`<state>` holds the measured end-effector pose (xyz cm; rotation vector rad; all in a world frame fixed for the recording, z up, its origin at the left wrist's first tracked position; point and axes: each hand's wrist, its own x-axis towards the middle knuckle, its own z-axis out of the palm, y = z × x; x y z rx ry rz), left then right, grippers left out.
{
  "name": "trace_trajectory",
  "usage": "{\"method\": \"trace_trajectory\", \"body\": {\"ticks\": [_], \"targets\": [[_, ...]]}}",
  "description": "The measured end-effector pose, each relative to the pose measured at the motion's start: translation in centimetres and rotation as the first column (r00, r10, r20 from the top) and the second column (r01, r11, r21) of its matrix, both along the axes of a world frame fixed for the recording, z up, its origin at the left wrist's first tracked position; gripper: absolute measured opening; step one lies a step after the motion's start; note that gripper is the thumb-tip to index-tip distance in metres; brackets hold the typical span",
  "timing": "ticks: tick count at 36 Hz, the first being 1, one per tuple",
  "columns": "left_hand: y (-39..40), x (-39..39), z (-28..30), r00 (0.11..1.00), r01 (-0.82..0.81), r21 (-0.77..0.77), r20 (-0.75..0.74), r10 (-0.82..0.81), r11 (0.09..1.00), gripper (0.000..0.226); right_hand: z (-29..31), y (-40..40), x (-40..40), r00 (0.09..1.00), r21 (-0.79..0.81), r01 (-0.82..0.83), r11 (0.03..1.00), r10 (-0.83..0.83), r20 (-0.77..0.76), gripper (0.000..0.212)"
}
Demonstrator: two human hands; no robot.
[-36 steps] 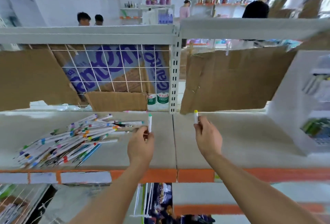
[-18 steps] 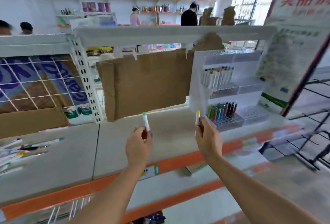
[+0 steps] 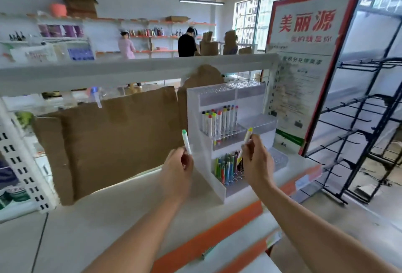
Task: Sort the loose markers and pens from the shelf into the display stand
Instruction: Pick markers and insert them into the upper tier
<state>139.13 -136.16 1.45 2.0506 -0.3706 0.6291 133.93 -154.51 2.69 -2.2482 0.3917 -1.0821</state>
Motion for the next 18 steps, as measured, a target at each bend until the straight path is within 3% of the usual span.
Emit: {"method": "trace_trajectory", "body": {"ticks": [6, 10, 18], "targets": [[-2.8, 2.5, 1.1, 0.989, 0.063, -0.001, 0.131, -0.063, 0.998, 0.007, 2.5, -1.5, 3.2, 0.996, -0.005, 0.003, 1.000, -0.002, 0.087, 0.009], [-4.3, 3.3, 1.9, 0.986, 0.097, -0.034, 0.142, -0.092, 0.995, 0.012, 3.9, -2.3, 5.4, 0.992, 0.031, -0.046, 0.998, 0.042, 0.116, 0.013], [-6.5, 5.5, 2.1, 0.989, -0.019, -0.028, 0.145, 0.023, 0.999, 0.015, 4.7, -4.5, 10.0, 0.970, -0.033, -0.182, 0.983, 0.185, 0.160, 0.008]]}}
